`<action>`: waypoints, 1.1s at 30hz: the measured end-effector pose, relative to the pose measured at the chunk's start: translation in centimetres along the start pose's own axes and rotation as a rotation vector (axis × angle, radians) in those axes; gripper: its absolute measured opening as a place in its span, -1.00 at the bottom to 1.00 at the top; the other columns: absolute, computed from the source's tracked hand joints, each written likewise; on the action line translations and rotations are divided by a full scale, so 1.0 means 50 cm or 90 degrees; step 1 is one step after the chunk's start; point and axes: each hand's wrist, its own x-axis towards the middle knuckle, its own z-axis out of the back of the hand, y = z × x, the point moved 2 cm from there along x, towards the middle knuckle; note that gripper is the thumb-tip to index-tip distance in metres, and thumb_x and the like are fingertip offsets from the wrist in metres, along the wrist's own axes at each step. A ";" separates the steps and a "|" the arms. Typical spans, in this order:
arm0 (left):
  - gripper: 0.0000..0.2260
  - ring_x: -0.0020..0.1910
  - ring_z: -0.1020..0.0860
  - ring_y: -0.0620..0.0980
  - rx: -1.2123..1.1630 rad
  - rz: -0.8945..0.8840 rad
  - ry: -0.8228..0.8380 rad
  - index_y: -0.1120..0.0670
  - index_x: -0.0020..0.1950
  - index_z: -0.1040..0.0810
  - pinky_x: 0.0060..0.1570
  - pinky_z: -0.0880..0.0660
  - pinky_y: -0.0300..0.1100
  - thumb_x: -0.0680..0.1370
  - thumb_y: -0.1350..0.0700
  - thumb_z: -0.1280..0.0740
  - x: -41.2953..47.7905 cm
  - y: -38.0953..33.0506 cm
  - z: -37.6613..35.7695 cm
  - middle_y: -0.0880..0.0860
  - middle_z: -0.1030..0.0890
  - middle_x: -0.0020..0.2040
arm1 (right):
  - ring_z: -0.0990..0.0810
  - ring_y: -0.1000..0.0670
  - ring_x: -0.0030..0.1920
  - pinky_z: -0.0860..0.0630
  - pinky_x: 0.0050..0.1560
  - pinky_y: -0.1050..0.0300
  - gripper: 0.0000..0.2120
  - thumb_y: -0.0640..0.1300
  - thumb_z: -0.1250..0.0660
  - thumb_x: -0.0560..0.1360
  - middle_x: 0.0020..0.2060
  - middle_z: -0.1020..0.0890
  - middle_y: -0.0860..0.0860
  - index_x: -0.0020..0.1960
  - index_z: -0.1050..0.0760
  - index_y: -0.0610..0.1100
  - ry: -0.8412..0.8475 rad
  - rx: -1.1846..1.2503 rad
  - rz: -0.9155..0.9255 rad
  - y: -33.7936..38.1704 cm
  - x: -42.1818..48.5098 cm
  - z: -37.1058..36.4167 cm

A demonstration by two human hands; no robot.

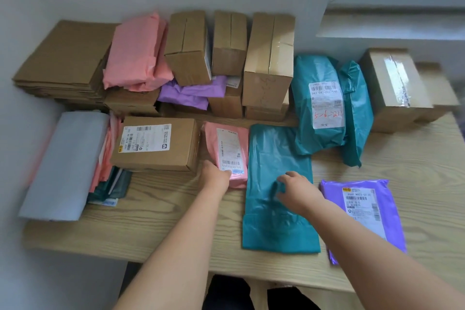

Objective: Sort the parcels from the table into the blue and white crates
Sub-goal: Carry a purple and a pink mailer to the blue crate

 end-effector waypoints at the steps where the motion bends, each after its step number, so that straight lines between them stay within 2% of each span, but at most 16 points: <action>1: -0.65 0.13 -0.56 0.18 -0.026 -0.011 -0.006 0.21 0.25 -0.40 0.01 -0.46 -0.10 0.53 0.21 -0.43 -0.007 -0.003 0.005 0.18 -0.56 0.26 | -0.36 -0.10 0.40 -0.42 0.31 -0.02 -0.52 -0.06 -0.26 0.57 0.42 -0.36 -0.03 0.48 -0.33 -0.03 0.002 0.012 0.001 0.002 -0.001 0.004; 6: -0.82 -0.19 -0.52 -0.08 -0.156 -0.093 -0.070 0.07 0.04 -0.51 -0.33 -0.44 -0.20 0.48 0.23 -0.41 -0.052 -0.043 0.058 0.01 -0.59 0.00 | -0.37 -0.07 0.40 -0.47 0.25 -0.02 -0.52 -0.05 -0.25 0.58 0.42 -0.36 -0.01 0.49 -0.30 0.01 -0.044 0.056 0.030 0.021 -0.011 0.048; 9: -0.88 -0.16 -0.58 -0.02 -0.198 -0.143 -0.119 0.00 -0.11 -0.55 -0.25 -0.53 -0.11 0.45 0.21 -0.37 -0.084 -0.085 0.102 -0.05 -0.61 -0.12 | -0.39 -0.07 0.38 -0.46 0.25 0.00 -0.48 -0.06 -0.27 0.58 0.44 -0.36 -0.02 0.52 -0.26 -0.01 -0.128 0.106 0.058 0.038 -0.022 0.100; 12: -0.90 -0.16 -0.56 -0.01 -0.168 -0.216 -0.125 0.04 -0.14 -0.54 -0.27 -0.45 -0.14 0.45 0.24 -0.34 -0.105 -0.119 0.127 -0.03 -0.58 -0.17 | -0.38 -0.08 0.40 -0.44 0.27 0.01 -0.38 -0.06 -0.34 0.54 0.46 -0.33 -0.01 0.55 -0.21 -0.01 -0.224 0.179 0.085 0.050 -0.037 0.155; 15: -0.88 -0.17 -0.56 0.00 -0.113 -0.270 -0.059 0.03 -0.19 -0.56 -0.25 -0.44 -0.17 0.43 0.26 -0.38 -0.123 -0.149 0.132 -0.01 -0.58 -0.21 | -0.27 -0.04 0.48 -0.34 0.38 0.01 -0.23 -0.03 -0.45 0.45 0.51 -0.27 0.03 0.57 -0.18 0.01 -0.282 0.199 0.136 0.053 -0.051 0.195; 18: -0.82 -0.17 -0.57 0.00 -0.012 -0.314 0.044 -0.03 -0.27 -0.60 -0.16 -0.50 -0.17 0.36 0.28 -0.36 -0.139 -0.183 0.125 -0.07 -0.60 -0.28 | -0.24 -0.02 0.50 -0.23 0.48 0.04 -0.16 0.02 -0.56 0.35 0.51 -0.30 0.03 0.54 -0.26 0.03 -0.248 0.186 0.163 0.053 -0.060 0.212; 19: -0.80 -0.16 -0.58 -0.02 0.025 -0.325 0.080 -0.03 -0.24 -0.61 -0.15 -0.51 -0.18 0.36 0.28 -0.35 -0.147 -0.194 0.122 -0.07 -0.61 -0.26 | -0.34 -0.03 0.45 -0.27 0.46 0.04 -0.24 0.02 -0.58 0.33 0.44 -0.41 0.00 0.47 -0.38 0.02 -0.204 0.195 0.165 0.052 -0.057 0.211; 21: -0.78 -0.15 -0.59 -0.04 0.037 -0.337 0.123 -0.04 -0.17 -0.61 -0.16 -0.51 -0.21 0.38 0.30 -0.34 -0.160 -0.213 0.109 -0.04 -0.62 -0.21 | -0.59 -0.04 0.16 -0.49 0.25 0.02 -0.62 -0.05 -0.56 0.37 0.11 -0.65 -0.01 0.17 -0.61 0.00 -0.094 0.284 0.140 0.045 -0.065 0.203; 22: -0.76 -0.14 -0.59 -0.03 0.017 -0.339 0.127 -0.04 -0.13 -0.61 -0.15 -0.52 -0.20 0.39 0.30 -0.33 -0.162 -0.216 0.103 -0.03 -0.62 -0.19 | -0.64 -0.04 0.01 -0.54 0.10 0.04 -0.79 -0.10 -0.53 0.40 -0.06 -0.68 -0.02 0.02 -0.64 -0.02 -0.052 0.346 0.124 0.042 -0.070 0.198; 23: -0.74 -0.10 -0.60 -0.02 -0.006 -0.341 0.124 -0.04 -0.09 -0.61 -0.13 -0.53 -0.18 0.39 0.31 -0.34 -0.164 -0.221 0.093 -0.02 -0.63 -0.15 | -0.65 -0.04 -0.09 -0.56 -0.02 0.07 -0.88 -0.13 -0.51 0.42 -0.15 -0.68 -0.03 -0.04 -0.64 -0.06 -0.036 0.398 0.106 0.031 -0.077 0.194; 24: -0.72 -0.05 -0.60 -0.01 -0.028 -0.341 0.114 -0.03 -0.02 -0.61 -0.10 -0.53 -0.18 0.39 0.31 -0.34 -0.163 -0.219 0.084 -0.01 -0.63 -0.08 | -0.65 -0.05 -0.12 -0.56 -0.07 0.08 -0.91 -0.15 -0.49 0.44 -0.17 -0.69 -0.06 -0.06 -0.65 -0.09 -0.032 0.429 0.089 0.023 -0.082 0.190; 26: -0.61 0.09 -0.54 -0.03 -0.067 -0.322 0.089 -0.02 0.17 -0.57 -0.07 -0.48 -0.21 0.41 0.31 -0.37 -0.159 -0.213 0.064 -0.01 -0.58 0.10 | -0.68 -0.10 -0.09 -0.60 -0.04 0.04 -0.88 -0.17 -0.48 0.45 -0.10 -0.71 -0.11 -0.02 -0.66 -0.15 -0.038 0.476 0.051 0.000 -0.090 0.183; 29: -0.41 0.24 -0.45 -0.02 -0.157 -0.244 0.068 0.04 0.44 -0.41 0.05 -0.42 -0.19 0.43 0.28 -0.44 -0.150 -0.197 0.042 0.04 -0.44 0.30 | -0.68 -0.12 -0.09 -0.60 -0.04 0.00 -0.87 -0.22 -0.46 0.46 -0.05 -0.71 -0.14 0.01 -0.64 -0.18 -0.051 0.581 -0.007 -0.034 -0.100 0.172; 31: -0.34 0.25 -0.52 0.03 -0.221 -0.170 0.127 0.09 0.47 -0.36 0.10 -0.47 -0.14 0.40 0.24 -0.50 -0.145 -0.179 0.021 0.06 -0.51 0.30 | -0.71 -0.12 -0.06 -0.63 -0.03 -0.05 -0.83 -0.24 -0.44 0.48 -0.05 -0.73 -0.11 0.07 -0.64 -0.18 -0.033 0.676 -0.018 -0.053 -0.107 0.165; 33: -0.35 0.11 -0.65 0.06 -0.267 -0.085 0.235 0.15 0.38 -0.47 0.11 -0.55 -0.08 0.32 0.17 -0.57 -0.151 -0.157 -0.003 0.08 -0.67 0.15 | -0.73 -0.08 -0.08 -0.64 -0.10 0.01 -0.80 -0.24 -0.41 0.51 -0.06 -0.74 -0.06 0.13 -0.63 -0.18 -0.004 0.764 -0.005 -0.061 -0.115 0.161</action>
